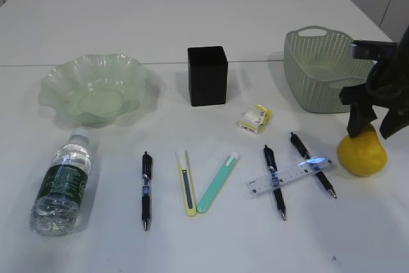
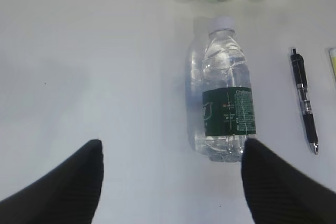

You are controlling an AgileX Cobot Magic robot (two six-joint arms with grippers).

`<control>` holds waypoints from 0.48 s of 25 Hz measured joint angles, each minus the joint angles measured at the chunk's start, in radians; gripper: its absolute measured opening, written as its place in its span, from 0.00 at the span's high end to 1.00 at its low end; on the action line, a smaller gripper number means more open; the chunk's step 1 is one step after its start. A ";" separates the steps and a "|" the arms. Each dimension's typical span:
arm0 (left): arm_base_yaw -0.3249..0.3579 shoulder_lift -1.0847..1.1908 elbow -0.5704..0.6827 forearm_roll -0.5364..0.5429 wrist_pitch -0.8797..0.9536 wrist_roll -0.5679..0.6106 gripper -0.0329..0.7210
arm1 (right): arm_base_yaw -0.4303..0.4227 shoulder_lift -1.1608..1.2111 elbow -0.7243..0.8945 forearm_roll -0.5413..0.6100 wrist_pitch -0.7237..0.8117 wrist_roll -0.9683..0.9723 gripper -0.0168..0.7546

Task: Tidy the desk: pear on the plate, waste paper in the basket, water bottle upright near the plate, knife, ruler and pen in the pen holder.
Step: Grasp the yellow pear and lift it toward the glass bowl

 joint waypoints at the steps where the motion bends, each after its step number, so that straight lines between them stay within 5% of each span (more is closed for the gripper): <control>1: 0.000 0.000 0.000 0.000 0.000 0.000 0.18 | 0.000 0.000 0.000 0.000 0.000 0.001 0.38; 12: 0.000 0.000 0.000 0.000 0.000 0.001 0.18 | 0.000 0.000 0.000 0.000 0.004 0.003 0.57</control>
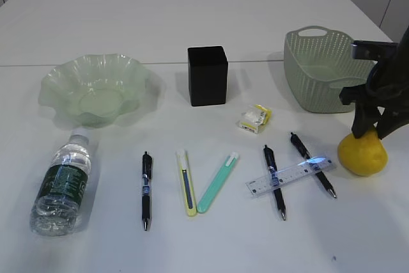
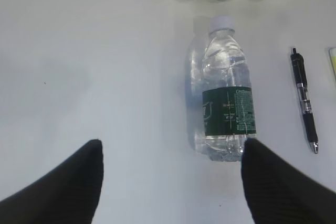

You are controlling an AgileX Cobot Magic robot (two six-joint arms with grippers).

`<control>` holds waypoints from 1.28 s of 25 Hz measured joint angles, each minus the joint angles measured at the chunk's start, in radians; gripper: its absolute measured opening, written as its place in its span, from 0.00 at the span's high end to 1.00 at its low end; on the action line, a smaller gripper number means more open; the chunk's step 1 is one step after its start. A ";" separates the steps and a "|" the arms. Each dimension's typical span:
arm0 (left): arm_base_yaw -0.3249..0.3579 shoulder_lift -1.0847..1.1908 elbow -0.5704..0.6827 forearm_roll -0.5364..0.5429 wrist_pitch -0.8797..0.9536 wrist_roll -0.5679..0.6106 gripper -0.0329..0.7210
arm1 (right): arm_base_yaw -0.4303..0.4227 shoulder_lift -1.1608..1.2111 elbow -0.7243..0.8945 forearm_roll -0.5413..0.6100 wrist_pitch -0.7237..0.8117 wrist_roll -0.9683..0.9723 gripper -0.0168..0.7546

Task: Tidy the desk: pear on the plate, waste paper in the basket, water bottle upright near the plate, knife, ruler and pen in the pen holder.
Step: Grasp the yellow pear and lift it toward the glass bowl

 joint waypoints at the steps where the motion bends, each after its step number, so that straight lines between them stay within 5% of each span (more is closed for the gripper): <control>1: 0.000 0.000 0.000 0.000 0.000 0.000 0.18 | 0.000 0.000 0.000 0.000 0.000 0.000 0.58; 22: 0.000 0.000 0.000 0.000 0.010 0.000 0.18 | 0.000 -0.048 -0.002 0.030 0.022 -0.013 0.69; 32: 0.000 0.000 0.000 0.000 0.010 0.051 0.18 | 0.000 -0.137 -0.002 0.232 0.088 -0.117 0.69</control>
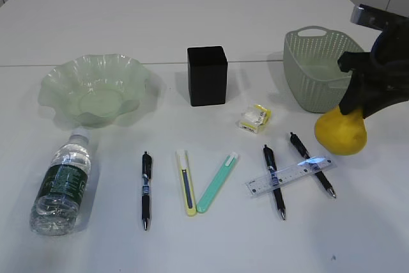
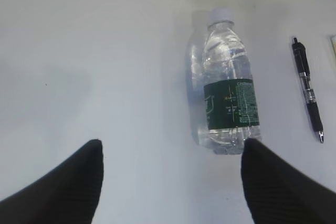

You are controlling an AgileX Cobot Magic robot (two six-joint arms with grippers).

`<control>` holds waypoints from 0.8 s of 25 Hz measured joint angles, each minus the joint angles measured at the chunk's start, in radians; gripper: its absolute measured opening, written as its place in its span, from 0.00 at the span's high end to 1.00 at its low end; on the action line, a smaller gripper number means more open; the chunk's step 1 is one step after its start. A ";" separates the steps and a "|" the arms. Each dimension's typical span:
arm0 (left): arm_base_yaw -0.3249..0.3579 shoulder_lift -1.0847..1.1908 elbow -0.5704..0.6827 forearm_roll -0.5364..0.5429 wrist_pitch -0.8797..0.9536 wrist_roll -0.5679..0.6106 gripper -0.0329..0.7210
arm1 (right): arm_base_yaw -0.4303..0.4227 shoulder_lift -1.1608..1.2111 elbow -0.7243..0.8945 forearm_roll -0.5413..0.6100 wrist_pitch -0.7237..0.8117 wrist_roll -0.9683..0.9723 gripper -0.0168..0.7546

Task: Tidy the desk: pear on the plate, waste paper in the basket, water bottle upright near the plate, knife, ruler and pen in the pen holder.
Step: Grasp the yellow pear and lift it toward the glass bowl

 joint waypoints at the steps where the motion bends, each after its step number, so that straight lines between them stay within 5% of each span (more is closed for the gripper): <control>1: 0.000 0.000 0.000 -0.002 0.000 0.003 0.18 | 0.000 -0.009 0.000 0.019 0.010 -0.010 0.69; 20: -0.001 0.000 0.000 -0.075 0.002 0.082 0.18 | 0.058 -0.078 0.000 0.518 0.073 -0.218 0.69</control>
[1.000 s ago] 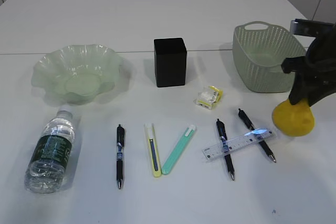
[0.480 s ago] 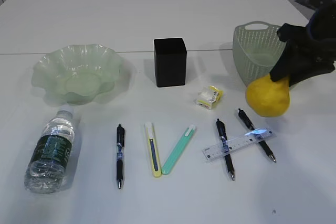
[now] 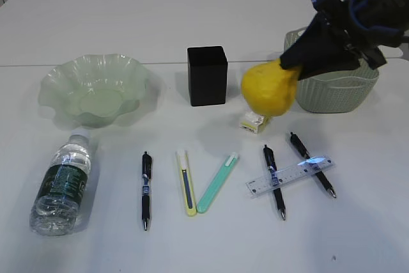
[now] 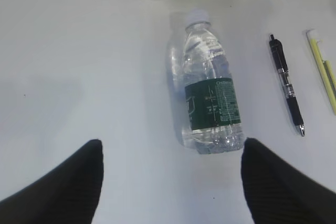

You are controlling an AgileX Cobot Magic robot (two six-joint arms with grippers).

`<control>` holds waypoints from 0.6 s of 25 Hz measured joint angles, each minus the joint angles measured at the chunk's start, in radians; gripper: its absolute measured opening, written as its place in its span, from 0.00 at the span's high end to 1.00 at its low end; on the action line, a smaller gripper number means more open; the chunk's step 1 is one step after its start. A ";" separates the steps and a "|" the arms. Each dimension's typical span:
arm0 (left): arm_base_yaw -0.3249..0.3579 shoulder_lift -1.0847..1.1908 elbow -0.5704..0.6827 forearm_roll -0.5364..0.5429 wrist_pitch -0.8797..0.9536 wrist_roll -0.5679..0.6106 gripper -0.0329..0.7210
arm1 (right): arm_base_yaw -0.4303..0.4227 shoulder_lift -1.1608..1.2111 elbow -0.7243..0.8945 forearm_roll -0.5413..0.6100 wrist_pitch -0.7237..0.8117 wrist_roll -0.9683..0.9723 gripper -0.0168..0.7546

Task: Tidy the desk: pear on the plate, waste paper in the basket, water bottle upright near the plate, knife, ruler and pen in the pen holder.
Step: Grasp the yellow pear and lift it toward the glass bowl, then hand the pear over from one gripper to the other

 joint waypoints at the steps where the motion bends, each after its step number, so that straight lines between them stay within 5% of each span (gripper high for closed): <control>1: -0.006 0.000 0.000 0.000 -0.002 0.000 0.18 | 0.014 0.000 0.000 0.029 0.002 -0.008 0.69; 7: -0.097 0.000 0.000 0.000 -0.038 0.069 0.18 | 0.098 0.000 0.000 0.172 0.017 -0.056 0.69; 15: -0.258 0.000 0.000 0.009 -0.214 0.151 0.18 | 0.114 0.000 0.000 0.202 0.023 -0.069 0.69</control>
